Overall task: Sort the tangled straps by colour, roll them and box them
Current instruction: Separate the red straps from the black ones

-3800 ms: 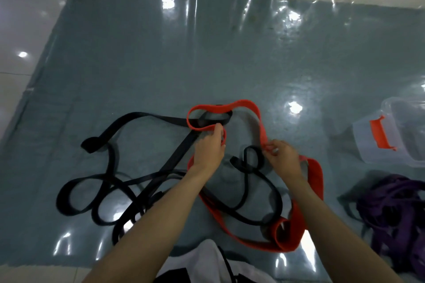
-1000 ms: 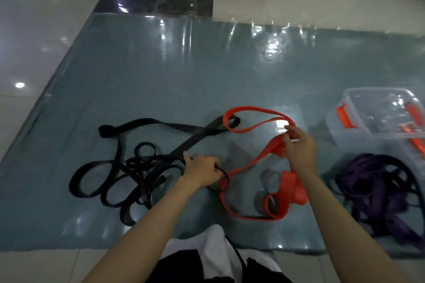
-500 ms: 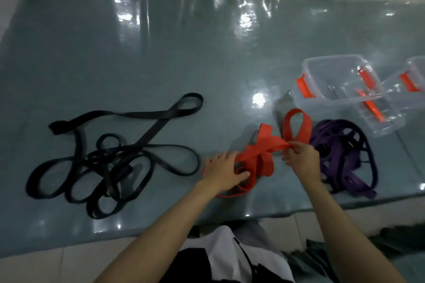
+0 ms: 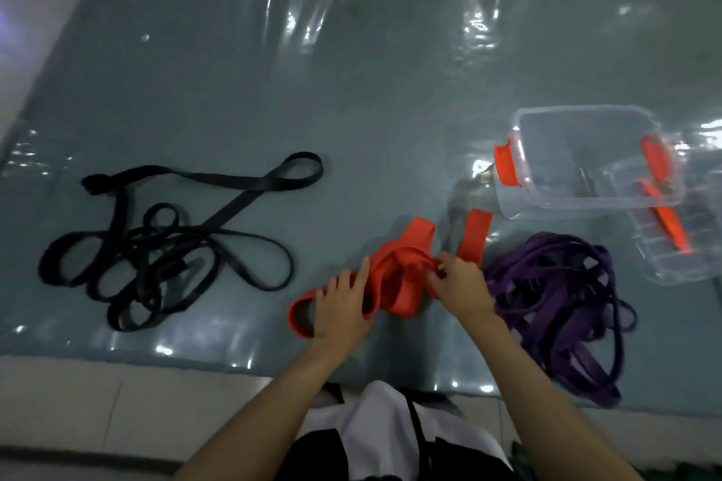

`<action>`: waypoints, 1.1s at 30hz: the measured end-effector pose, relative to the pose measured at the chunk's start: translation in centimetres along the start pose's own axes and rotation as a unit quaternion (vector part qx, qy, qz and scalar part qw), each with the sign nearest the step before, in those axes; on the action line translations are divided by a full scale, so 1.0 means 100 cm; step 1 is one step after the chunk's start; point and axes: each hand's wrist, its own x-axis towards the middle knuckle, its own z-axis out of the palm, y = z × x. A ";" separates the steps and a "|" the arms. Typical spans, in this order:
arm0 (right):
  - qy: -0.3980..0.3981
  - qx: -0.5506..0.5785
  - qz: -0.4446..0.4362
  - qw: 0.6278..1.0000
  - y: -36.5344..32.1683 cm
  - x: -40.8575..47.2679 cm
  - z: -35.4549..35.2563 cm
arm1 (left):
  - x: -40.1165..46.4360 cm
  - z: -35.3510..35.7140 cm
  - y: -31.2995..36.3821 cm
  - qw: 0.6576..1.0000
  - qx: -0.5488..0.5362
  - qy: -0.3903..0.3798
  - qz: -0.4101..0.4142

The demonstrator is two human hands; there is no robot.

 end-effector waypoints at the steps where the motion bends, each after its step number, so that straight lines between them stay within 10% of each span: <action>1: -0.019 0.023 0.006 1.000 0.002 0.003 0.001 | -0.001 -0.002 0.000 1.000 -0.013 0.002 -0.015; 11: -0.168 0.140 0.059 0.974 -0.011 0.021 0.015 | -0.031 -0.009 0.018 0.933 -0.332 0.081 -0.111; 21: -0.013 0.242 0.037 0.970 -0.028 -0.017 0.032 | -0.030 -0.035 -0.004 0.876 -0.463 0.099 -0.090; 33: -0.050 0.671 0.036 0.739 -0.074 -0.064 -0.098 | -0.021 -0.107 0.005 0.791 -0.601 0.109 0.028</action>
